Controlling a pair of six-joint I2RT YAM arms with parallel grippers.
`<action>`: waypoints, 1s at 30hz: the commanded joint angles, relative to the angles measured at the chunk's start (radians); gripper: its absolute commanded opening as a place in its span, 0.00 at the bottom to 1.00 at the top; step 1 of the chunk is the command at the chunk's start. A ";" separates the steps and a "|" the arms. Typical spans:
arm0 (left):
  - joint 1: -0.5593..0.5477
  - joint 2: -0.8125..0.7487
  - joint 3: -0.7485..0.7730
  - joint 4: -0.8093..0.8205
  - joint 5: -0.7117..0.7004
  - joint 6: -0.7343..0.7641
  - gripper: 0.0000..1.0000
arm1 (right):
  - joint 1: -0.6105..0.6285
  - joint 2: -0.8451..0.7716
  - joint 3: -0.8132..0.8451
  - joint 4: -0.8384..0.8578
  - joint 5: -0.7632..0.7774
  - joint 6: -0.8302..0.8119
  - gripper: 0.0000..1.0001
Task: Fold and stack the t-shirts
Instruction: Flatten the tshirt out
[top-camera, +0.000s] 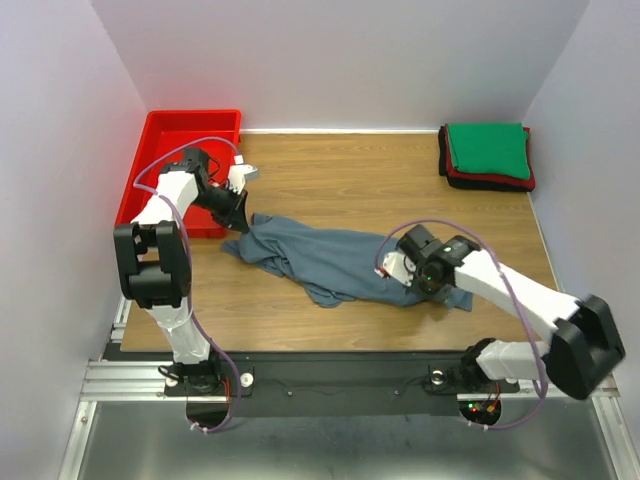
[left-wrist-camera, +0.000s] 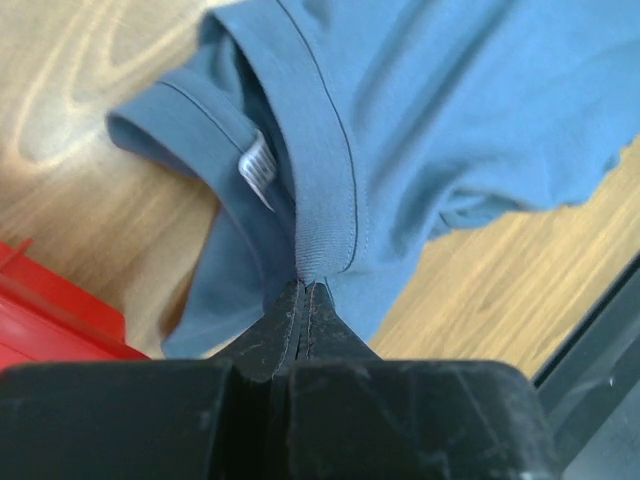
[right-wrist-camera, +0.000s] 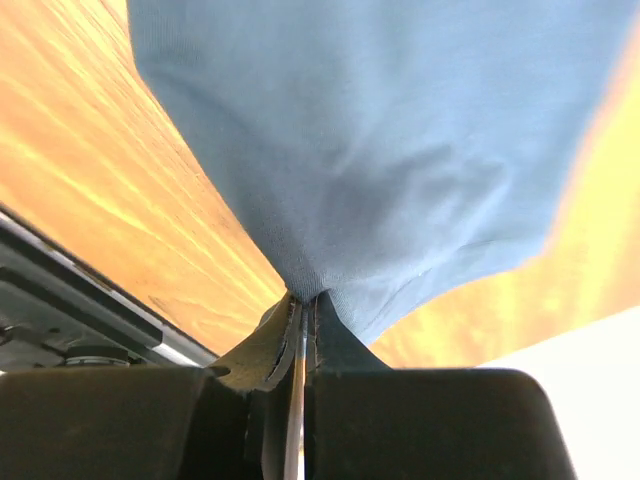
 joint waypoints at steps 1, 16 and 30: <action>0.006 -0.119 0.015 -0.126 0.036 0.122 0.00 | 0.001 -0.166 0.110 -0.220 -0.111 -0.041 0.01; 0.015 0.205 0.481 -0.169 0.033 0.046 0.00 | -0.603 0.210 0.492 -0.168 -0.389 -0.366 0.01; -0.057 0.426 0.578 0.038 -0.110 -0.175 0.31 | -0.651 0.723 0.695 -0.019 -0.392 -0.272 0.11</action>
